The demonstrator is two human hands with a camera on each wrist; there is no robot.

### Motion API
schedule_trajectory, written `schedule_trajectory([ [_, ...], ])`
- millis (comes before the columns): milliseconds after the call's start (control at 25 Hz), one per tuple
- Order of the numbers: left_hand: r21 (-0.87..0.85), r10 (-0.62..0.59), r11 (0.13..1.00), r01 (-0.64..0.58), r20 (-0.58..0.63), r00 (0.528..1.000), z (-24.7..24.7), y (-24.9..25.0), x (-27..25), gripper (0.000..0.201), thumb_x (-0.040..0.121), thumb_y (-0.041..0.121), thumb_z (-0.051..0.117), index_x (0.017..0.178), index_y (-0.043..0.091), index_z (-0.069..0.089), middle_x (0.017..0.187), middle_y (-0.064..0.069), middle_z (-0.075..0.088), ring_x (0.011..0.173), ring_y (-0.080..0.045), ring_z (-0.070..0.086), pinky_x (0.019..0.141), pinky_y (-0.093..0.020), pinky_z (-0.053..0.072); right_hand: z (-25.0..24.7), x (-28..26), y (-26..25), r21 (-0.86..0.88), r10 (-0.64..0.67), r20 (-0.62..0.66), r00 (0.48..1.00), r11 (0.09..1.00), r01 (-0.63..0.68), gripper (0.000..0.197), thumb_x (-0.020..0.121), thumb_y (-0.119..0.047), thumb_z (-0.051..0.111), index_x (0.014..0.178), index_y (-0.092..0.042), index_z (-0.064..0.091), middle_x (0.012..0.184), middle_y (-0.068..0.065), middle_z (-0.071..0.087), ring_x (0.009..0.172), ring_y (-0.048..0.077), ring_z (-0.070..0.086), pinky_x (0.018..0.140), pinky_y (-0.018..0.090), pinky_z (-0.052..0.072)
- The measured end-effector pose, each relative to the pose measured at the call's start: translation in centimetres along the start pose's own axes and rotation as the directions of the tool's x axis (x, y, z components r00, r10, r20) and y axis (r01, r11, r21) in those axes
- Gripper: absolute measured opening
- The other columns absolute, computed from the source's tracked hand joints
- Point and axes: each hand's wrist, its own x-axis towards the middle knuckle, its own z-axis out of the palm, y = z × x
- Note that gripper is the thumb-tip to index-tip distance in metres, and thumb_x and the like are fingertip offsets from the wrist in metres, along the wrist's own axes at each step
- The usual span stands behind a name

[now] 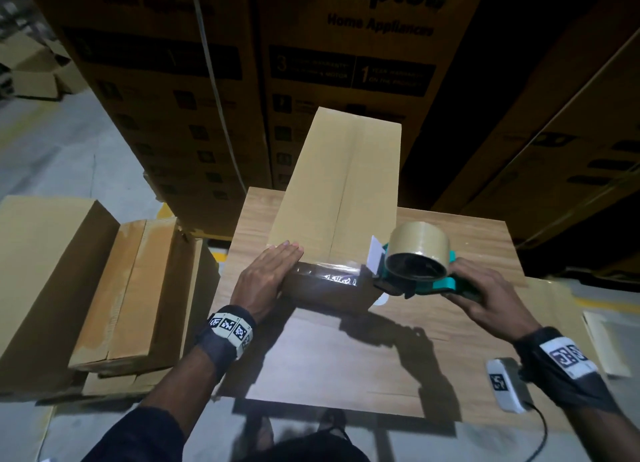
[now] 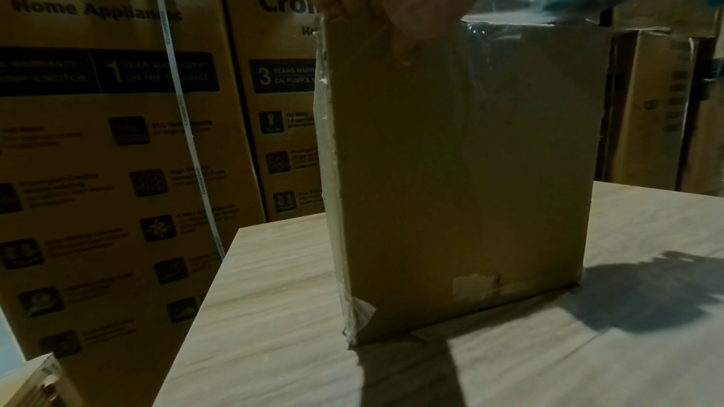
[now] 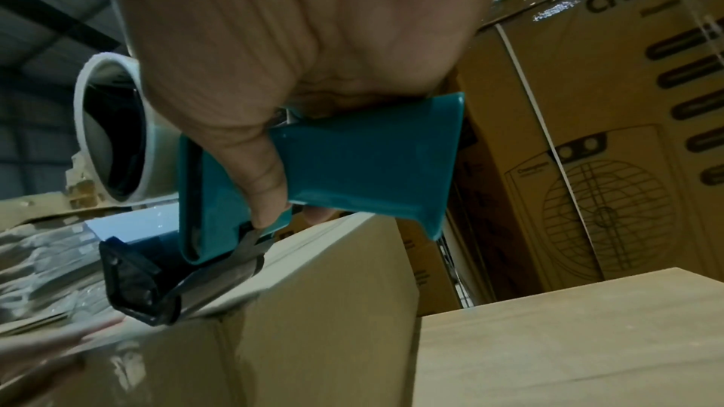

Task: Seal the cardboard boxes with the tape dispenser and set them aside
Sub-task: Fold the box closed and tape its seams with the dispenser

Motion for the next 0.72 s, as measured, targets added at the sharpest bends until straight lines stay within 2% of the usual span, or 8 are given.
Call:
schedule_trajectory([
  [80, 0.004, 0.005, 1.0, -0.005, -0.01, 1.0, -0.2, 0.3, 0.0, 0.095, 0.059, -0.023, 0.082, 0.144, 0.009, 0.057, 0.144, -0.011, 0.059, 0.135, -0.026, 0.056, 0.116, -0.048, 0.03, 0.9, 0.2, 0.0, -0.046, 0.005, 0.004, 1.0, 0.999, -0.005, 0.048, 0.085, -0.014, 0.077, 0.113, -0.047, 0.056, 0.112, -0.032, 0.057, 0.098, 0.006, 0.06, 0.079, 0.049, 0.056],
  [160, 0.004, -0.013, 1.0, 0.013, 0.006, 1.0, -0.4, 0.4, 0.0, 0.096, 0.059, -0.019, 0.085, 0.145, 0.01, 0.056, 0.146, -0.009, 0.058, 0.137, -0.024, 0.054, 0.118, -0.045, 0.03, 1.2, 0.4, 0.4, -0.039, 0.021, 0.021, 1.0, 0.999, -0.02, 0.049, 0.086, -0.015, 0.077, 0.116, -0.047, 0.055, 0.114, -0.034, 0.056, 0.099, 0.005, 0.059, 0.08, 0.048, 0.057],
  [320, 0.034, -0.045, 0.998, 0.044, 0.02, 0.999, -0.3, 1.7, -0.1, 0.077, 0.077, 0.003, 0.085, 0.147, 0.01, 0.054, 0.149, -0.01, 0.055, 0.139, -0.025, 0.051, 0.118, -0.043, 0.03, 0.8, 0.6, 0.2, -0.111, 0.015, 0.02, 1.0, 0.994, -0.013, 0.055, 0.086, -0.017, 0.079, 0.123, -0.048, 0.052, 0.114, -0.029, 0.055, 0.097, 0.006, 0.055, 0.08, 0.046, 0.055],
  [440, 0.06, 0.023, 0.998, -0.025, 0.039, 0.999, 0.7, 3.8, 0.7, 0.07, 0.082, 0.011, 0.083, 0.146, 0.009, 0.055, 0.147, -0.013, 0.056, 0.137, -0.026, 0.053, 0.117, -0.046, 0.031, 0.8, 0.7, 0.0, -0.112, 0.008, 0.024, 1.0, 0.994, -0.005, 0.058, 0.086, -0.016, 0.079, 0.122, -0.05, 0.05, 0.114, -0.026, 0.056, 0.096, 0.006, 0.055, 0.079, 0.046, 0.055],
  [600, 0.091, 0.105, 0.989, -0.116, 0.118, 0.987, 2.0, 7.9, 2.7, 0.068, 0.078, 0.017, 0.085, 0.141, 0.009, 0.06, 0.143, -0.011, 0.06, 0.134, -0.023, 0.057, 0.117, -0.04, 0.029, 1.1, 0.5, 0.3, -0.103, 0.021, 0.027, 0.999, 0.995, -0.018, 0.055, 0.086, -0.018, 0.078, 0.12, -0.051, 0.05, 0.113, -0.022, 0.059, 0.095, 0.008, 0.056, 0.079, 0.048, 0.054],
  [640, 0.104, 0.102, 0.988, -0.118, 0.147, 0.984, 2.3, 9.1, 3.2, 0.067, 0.077, 0.018, 0.085, 0.139, 0.009, 0.062, 0.144, -0.011, 0.06, 0.135, -0.022, 0.056, 0.118, -0.037, 0.027, 1.1, 0.5, 0.2, -0.102, 0.021, 0.029, 0.999, 0.995, -0.018, 0.055, 0.086, -0.018, 0.079, 0.12, -0.051, 0.05, 0.113, -0.021, 0.059, 0.096, 0.008, 0.056, 0.079, 0.048, 0.054],
  [720, 0.158, 0.089, 0.979, -0.126, 0.22, 0.971, 2.9, 11.0, 3.8, 0.055, 0.081, 0.016, 0.078, 0.134, 0.011, 0.066, 0.154, -0.013, 0.049, 0.146, -0.022, 0.043, 0.123, -0.035, 0.017, 1.2, 0.5, 0.3, -0.097, 0.031, 0.03, 0.999, 0.995, -0.028, 0.056, 0.086, -0.018, 0.079, 0.12, -0.051, 0.05, 0.113, -0.019, 0.06, 0.097, 0.009, 0.056, 0.081, 0.049, 0.053],
])
